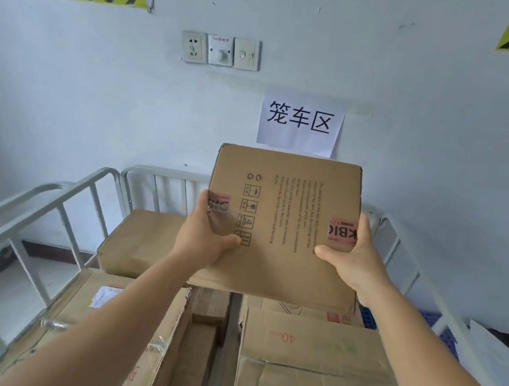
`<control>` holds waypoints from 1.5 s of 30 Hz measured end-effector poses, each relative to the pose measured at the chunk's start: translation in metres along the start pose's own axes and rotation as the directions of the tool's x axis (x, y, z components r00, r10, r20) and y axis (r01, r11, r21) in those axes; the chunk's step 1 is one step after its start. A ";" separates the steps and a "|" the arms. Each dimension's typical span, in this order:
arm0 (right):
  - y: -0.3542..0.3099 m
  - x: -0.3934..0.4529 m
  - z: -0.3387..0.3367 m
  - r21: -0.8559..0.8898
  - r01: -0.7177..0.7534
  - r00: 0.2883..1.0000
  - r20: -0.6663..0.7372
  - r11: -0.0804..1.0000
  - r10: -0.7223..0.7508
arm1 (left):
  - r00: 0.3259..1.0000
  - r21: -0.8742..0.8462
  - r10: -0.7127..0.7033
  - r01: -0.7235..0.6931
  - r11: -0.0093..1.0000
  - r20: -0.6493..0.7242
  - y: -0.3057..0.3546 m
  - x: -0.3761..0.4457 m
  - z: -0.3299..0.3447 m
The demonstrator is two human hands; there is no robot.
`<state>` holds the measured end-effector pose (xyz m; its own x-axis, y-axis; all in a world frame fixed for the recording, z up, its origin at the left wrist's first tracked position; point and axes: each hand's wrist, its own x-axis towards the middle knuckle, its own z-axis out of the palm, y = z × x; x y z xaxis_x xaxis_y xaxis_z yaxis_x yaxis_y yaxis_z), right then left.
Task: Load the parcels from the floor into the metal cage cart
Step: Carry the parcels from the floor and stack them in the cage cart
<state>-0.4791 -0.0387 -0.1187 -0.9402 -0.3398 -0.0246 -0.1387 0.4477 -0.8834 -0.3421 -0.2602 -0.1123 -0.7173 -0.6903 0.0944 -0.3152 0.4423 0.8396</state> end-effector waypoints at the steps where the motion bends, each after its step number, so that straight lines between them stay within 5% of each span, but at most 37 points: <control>1: 0.002 0.008 0.006 0.001 -0.018 1.000 -0.002 1.000 0.018 | 1.000 0.008 -0.004 0.004 1.000 0.017 -0.004 0.011 0.002; 29: 0.160 0.287 0.059 -0.124 -0.342 0.932 0.083 0.931 0.353 | 0.900 0.147 -0.336 0.306 0.941 0.277 -0.111 0.251 0.234; 45: 0.198 0.332 0.068 -0.238 -0.406 0.891 0.113 0.882 0.440 | 0.884 0.411 -0.351 0.208 0.887 0.310 -0.112 0.281 0.277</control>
<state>-0.7974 -0.1193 -0.3342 -0.8632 -0.1992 -0.4639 0.1853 0.7298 -0.6581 -0.6801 -0.3451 -0.3277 -0.7158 -0.5876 -0.3772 -0.6846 0.4842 0.5449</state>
